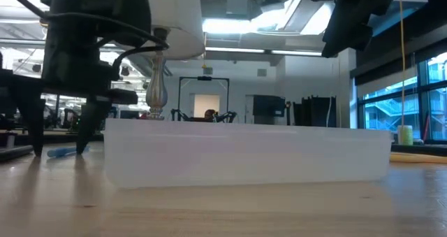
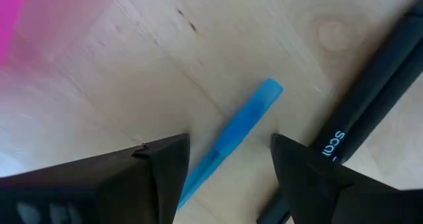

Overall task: Pick & place school supplies into a supply box
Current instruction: Put the blue pen into the transparent supply box

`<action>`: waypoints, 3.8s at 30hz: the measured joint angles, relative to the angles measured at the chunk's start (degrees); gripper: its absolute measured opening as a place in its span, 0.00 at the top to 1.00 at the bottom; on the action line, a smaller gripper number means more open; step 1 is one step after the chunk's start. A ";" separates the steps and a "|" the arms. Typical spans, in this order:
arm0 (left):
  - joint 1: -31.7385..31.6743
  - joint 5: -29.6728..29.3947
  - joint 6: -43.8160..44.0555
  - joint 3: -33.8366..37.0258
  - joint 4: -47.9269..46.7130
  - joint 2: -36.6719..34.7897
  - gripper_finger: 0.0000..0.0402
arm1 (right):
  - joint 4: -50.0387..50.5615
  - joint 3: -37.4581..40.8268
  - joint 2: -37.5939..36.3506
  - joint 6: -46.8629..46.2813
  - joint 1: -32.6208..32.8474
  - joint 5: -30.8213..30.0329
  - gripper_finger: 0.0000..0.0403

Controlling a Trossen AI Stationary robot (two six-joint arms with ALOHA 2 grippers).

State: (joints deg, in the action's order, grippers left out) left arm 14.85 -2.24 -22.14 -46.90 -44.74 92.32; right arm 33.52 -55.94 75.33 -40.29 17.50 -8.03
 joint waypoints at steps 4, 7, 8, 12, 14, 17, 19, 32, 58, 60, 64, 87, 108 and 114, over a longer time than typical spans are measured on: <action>0.02 0.17 -2.20 0.45 0.29 -0.03 0.50 | 0.00 0.00 0.00 0.00 0.00 0.00 0.63; 0.02 0.41 -3.73 0.51 0.28 -0.01 0.55 | 0.00 0.00 0.00 0.00 0.00 0.00 0.63; 0.04 0.42 -4.39 0.51 0.28 0.00 0.57 | 0.00 0.00 0.00 0.01 0.00 0.00 0.63; 0.04 0.41 -7.07 0.55 0.31 0.05 0.66 | 0.00 0.00 0.00 0.02 -0.01 0.00 0.63; 0.04 0.43 -7.90 0.57 0.43 0.08 0.70 | 0.00 0.00 0.00 0.02 -0.02 0.00 0.63; 0.02 0.84 -7.99 0.66 1.15 0.08 0.75 | -0.01 0.00 0.00 0.02 -0.02 0.00 0.63; 0.01 1.44 -7.80 0.72 1.70 0.10 0.77 | 0.00 0.00 0.00 0.08 -0.02 0.00 0.63; 0.00 1.78 -7.43 0.70 2.99 0.15 0.90 | 0.00 0.00 0.00 1.79 -0.02 0.00 0.63; 0.04 3.47 22.08 -24.44 -7.26 0.39 0.93 | 0.22 0.00 0.02 7.68 0.00 0.04 0.63; 0.04 3.44 25.82 -27.50 -3.96 0.39 0.93 | 0.68 0.00 0.02 7.78 -0.26 0.06 0.63; 0.04 3.30 31.09 -30.66 9.04 0.28 0.93 | 8.14 -0.27 -0.12 4.60 -2.95 1.22 0.63; 0.02 4.45 47.69 -53.08 7.55 29.32 0.93 | 28.75 -0.61 -3.85 18.25 -7.76 1.64 0.63; 0.04 4.54 52.94 -55.16 3.59 34.09 0.89 | 29.16 -0.61 -3.87 24.30 -7.72 1.59 0.63; 0.04 4.50 52.92 -55.16 3.62 34.09 0.87 | 29.16 -0.61 -3.87 25.65 -7.72 1.57 0.63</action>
State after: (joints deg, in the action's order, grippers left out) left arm 14.90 2.26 30.79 -102.06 -41.12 126.41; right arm 62.68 -56.55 71.46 -14.65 9.78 -6.46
